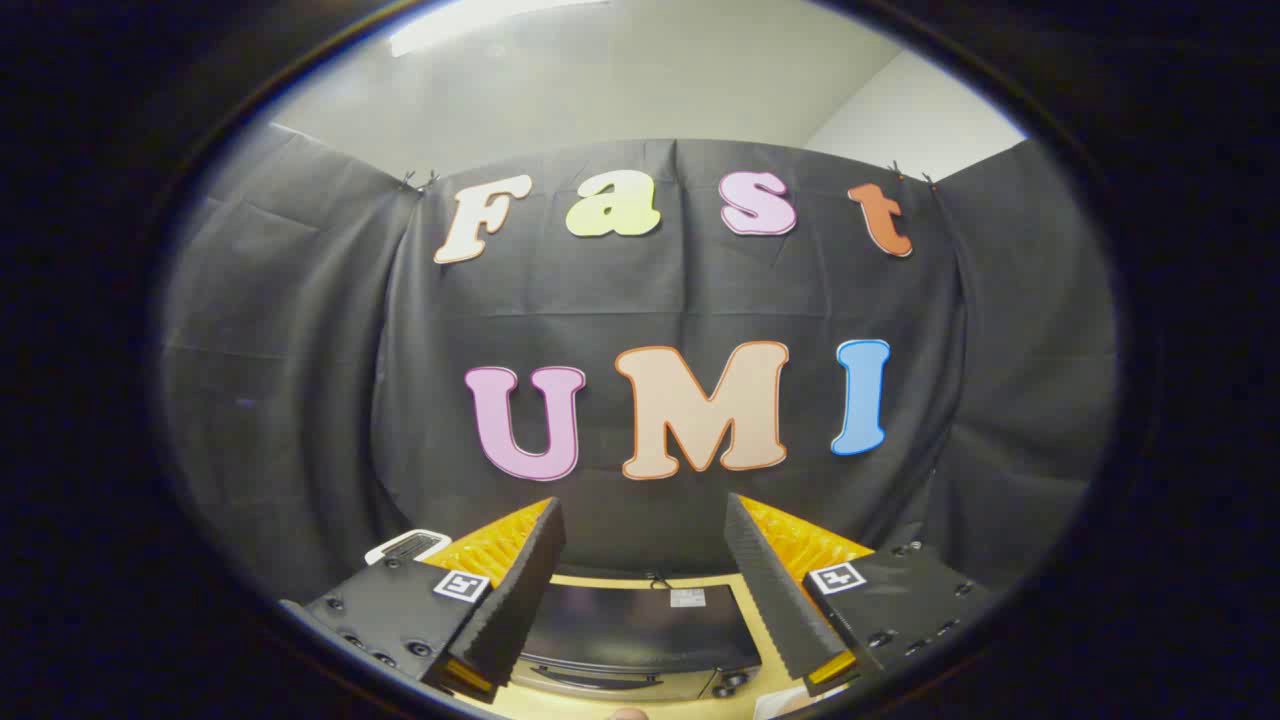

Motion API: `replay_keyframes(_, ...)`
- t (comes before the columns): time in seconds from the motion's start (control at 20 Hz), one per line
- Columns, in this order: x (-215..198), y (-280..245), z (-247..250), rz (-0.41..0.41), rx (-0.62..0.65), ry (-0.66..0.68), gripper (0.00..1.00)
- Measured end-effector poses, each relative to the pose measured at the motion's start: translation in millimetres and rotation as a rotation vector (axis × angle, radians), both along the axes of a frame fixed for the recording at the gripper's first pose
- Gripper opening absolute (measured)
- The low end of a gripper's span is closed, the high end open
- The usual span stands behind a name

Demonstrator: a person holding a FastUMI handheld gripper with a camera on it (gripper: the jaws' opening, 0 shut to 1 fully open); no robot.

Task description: Open the toaster oven, put the food inside, and close the toaster oven door.

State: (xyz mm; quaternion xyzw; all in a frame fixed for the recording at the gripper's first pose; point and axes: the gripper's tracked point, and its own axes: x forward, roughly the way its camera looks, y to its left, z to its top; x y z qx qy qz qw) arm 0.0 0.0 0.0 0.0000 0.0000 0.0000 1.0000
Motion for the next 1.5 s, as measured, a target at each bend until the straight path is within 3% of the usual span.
replay_keyframes(0.7,15.5,8.2,-33.0,0.008,0.043,0.048,1.00)
replay_keyframes(0.95,33.1,12.3,-97.5,-0.013,0.079,0.109,1.00)
replay_keyframes(1.5,36.7,39.6,-276.9,0.001,0.079,0.427,1.00)
